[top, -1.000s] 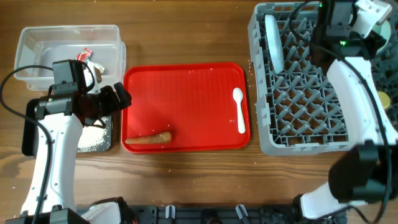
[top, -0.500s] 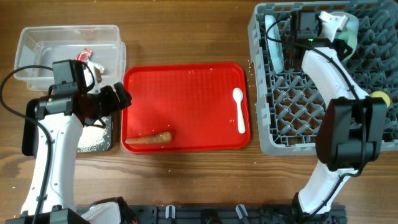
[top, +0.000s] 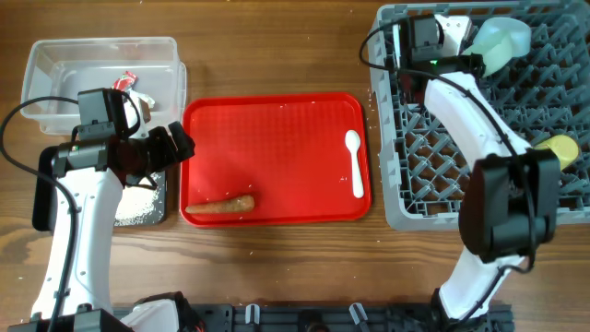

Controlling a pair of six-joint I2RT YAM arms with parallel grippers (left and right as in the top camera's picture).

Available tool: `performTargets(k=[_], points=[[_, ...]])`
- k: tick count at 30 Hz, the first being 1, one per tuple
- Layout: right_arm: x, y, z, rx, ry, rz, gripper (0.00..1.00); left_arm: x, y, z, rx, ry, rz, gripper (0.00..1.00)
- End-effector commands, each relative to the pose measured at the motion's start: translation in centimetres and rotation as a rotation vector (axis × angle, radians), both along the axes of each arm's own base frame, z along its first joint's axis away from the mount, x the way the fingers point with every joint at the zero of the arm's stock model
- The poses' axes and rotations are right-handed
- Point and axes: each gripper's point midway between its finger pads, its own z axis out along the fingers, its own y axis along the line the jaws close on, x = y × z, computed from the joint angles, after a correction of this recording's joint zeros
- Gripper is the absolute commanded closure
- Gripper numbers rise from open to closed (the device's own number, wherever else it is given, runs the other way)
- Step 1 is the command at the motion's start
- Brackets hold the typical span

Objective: Sort waste into correct bins and load items into the dishwasher rack
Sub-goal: 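Carry the green bowl to the dish rack and release it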

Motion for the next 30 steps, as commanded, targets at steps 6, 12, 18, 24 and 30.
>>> performTargets(k=[6, 12, 18, 24, 30], points=[[-0.8, -0.3, 4.8, 0.098, -0.120, 0.015, 0.42, 0.3, 0.2, 0.3, -0.004, -0.007, 0.014, 0.01], [-1.5, -0.6, 2.8, 0.510, -0.126, 0.033, 0.28, 0.2, 0.2, 0.2, -0.005, -0.003, 0.014, 0.02], [-2.3, -5.0, 1.8, 0.731, -0.145, -0.001, 0.25, 0.1, 0.2, 0.2, -0.005, 0.001, 0.014, 0.02], [-3.4, -9.6, 0.4, 0.777, -0.168, -0.103, 0.24, 0.1, 0.2, 0.2, -0.005, 0.001, 0.014, 0.01], [-4.1, -11.4, -2.4, 0.809, -0.142, -0.201, 0.30, 0.1, 0.2, 0.2, -0.005, 0.001, 0.014, 0.02]])
